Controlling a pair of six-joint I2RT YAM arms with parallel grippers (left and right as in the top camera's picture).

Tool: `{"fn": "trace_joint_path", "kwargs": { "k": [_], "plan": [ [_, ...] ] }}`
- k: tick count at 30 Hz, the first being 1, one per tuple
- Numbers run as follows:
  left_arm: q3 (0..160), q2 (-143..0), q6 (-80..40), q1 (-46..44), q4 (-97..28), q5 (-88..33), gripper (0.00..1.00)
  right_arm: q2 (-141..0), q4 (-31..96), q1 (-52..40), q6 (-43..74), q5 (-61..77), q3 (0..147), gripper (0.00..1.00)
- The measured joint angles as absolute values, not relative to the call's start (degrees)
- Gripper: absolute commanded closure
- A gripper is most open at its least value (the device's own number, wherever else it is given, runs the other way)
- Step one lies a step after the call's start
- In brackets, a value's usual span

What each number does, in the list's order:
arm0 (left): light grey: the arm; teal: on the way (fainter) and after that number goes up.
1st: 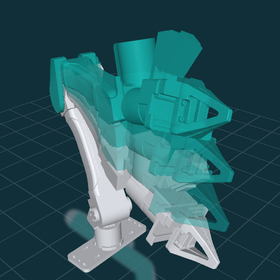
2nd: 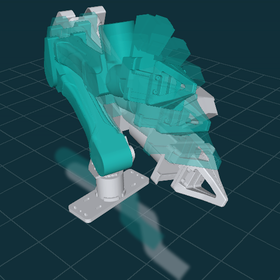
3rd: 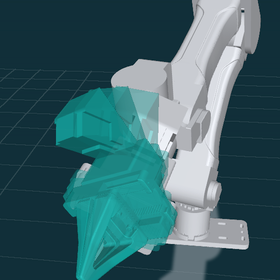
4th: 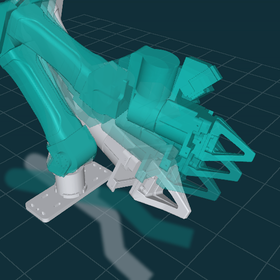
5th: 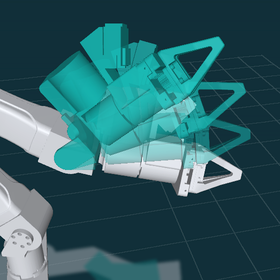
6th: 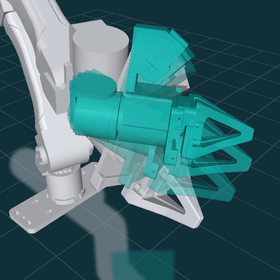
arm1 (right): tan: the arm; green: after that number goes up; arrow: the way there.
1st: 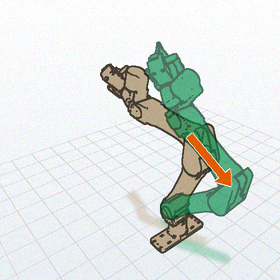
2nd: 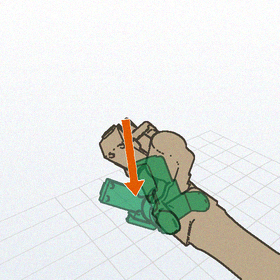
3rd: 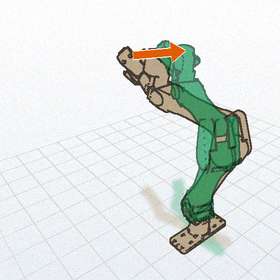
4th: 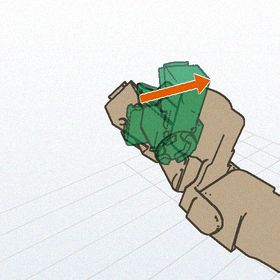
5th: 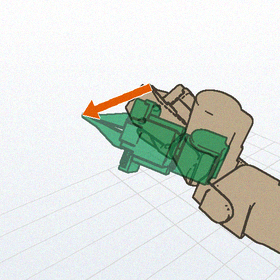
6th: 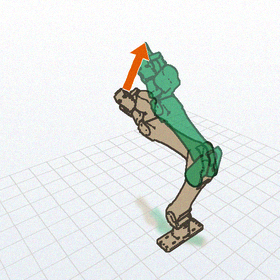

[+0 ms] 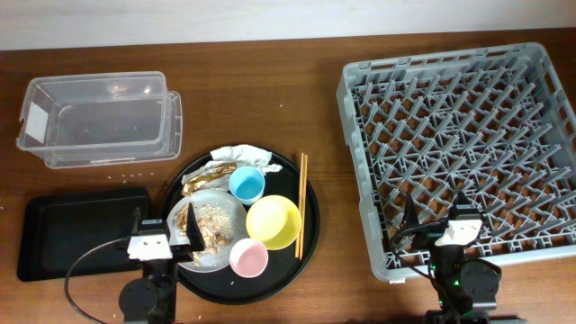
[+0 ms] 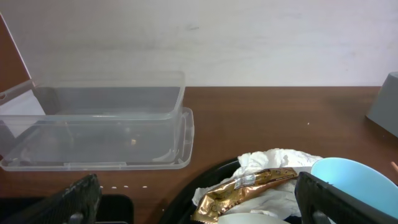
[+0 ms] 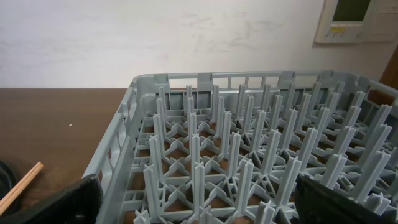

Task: Sort waste into correct bins and load items into the dishwasher rack

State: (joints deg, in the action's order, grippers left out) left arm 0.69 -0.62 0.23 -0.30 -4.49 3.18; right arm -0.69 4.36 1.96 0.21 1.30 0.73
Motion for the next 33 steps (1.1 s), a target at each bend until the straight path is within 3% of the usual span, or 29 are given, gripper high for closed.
{"fn": "trace_joint_path", "kwargs": {
  "k": [17, 27, 33],
  "plan": [
    [0.7, -0.6, -0.3, -0.3, -4.5, 1.8, 0.01, -0.7, 4.3, 2.0, 0.2, 1.3, 0.7, 0.01],
    [0.7, -0.6, -15.5, -0.3, -2.5, -34.9, 0.01, -0.7, 4.3, 2.0, 0.2, 1.3, 0.7, 0.01],
    [0.7, -0.6, -18.3, -0.3, -0.5, -45.0, 0.01, -0.7, 4.4, 2.0, 0.2, 1.3, 0.7, 0.01]
  ]
}}
